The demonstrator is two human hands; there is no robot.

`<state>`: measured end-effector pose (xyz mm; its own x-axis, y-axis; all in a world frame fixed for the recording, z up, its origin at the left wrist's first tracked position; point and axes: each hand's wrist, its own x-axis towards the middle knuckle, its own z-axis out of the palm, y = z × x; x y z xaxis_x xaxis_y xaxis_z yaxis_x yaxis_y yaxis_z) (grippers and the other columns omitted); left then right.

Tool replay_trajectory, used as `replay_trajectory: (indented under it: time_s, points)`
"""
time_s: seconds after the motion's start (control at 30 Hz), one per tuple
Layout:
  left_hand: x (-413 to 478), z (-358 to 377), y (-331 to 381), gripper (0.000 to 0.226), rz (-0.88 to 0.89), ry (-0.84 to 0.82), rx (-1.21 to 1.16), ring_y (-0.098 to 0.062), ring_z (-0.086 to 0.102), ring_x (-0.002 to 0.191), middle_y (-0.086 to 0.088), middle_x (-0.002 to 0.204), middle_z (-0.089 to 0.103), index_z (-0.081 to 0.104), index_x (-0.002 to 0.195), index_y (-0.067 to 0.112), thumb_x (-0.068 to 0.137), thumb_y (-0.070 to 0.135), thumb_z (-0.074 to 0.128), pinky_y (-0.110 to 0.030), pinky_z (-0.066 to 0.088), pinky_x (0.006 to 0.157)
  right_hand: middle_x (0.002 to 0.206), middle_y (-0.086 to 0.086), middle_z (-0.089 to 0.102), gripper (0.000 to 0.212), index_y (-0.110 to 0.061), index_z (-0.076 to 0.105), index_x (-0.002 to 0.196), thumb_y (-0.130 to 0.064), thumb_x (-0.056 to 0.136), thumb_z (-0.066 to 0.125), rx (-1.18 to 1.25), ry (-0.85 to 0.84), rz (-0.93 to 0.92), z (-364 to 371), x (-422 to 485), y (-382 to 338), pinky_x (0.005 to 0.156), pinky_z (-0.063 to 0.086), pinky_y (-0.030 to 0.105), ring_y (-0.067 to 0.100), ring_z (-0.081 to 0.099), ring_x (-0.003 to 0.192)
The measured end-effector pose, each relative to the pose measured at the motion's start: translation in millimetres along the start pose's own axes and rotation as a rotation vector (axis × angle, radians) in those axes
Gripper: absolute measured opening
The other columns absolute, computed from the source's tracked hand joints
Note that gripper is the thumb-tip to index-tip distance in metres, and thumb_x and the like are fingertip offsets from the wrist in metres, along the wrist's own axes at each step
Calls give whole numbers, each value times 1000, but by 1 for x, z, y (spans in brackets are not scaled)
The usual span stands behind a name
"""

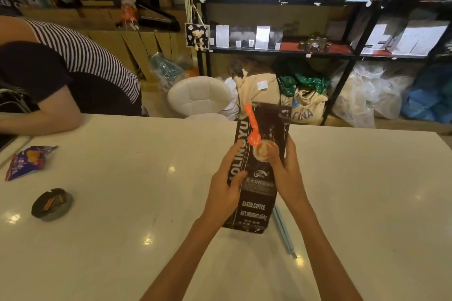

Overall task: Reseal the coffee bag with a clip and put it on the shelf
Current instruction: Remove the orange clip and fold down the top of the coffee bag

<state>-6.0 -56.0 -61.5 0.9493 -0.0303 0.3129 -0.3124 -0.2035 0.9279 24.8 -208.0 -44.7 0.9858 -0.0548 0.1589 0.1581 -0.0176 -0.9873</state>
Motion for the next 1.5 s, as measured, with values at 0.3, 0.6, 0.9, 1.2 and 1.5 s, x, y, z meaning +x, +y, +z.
replay_trajectory:
  time_s: [0.3,0.6,0.9,1.2,1.5]
  points:
    - [-16,-22,-38,72,-238,-114,-51,3,55,123,40,130,53,39,136,61,93,10,66,-23,55,95,103,-30,73,64,-67,55,121,-10,93,67,-187,-103,55,-11,-42,51,71,58,14,1,70,99]
    - [-5,-15,-42,51,-264,65,120,9,65,79,34,81,72,70,86,46,81,-4,74,-6,50,69,90,-29,76,37,-39,75,98,-3,87,73,-282,87,50,-15,-38,57,75,51,5,-7,69,92]
    - [4,-21,-39,9,-422,-25,-22,-11,57,105,3,111,57,67,94,24,92,16,70,-12,44,85,108,-1,57,9,-24,73,86,-16,91,71,-181,147,141,-13,-26,54,70,49,7,8,60,97]
    - [1,27,-38,15,-424,266,-193,-9,74,75,4,87,73,60,99,22,102,32,51,-19,58,60,75,-7,73,58,-34,60,84,-85,79,35,-333,254,197,17,-46,66,59,62,31,2,71,66]
    - [-3,24,-34,22,-270,284,-15,-3,69,66,16,80,70,56,83,29,104,27,50,-15,53,52,120,-14,59,31,-42,53,126,-51,96,53,-258,123,127,8,-36,55,89,54,25,4,61,109]
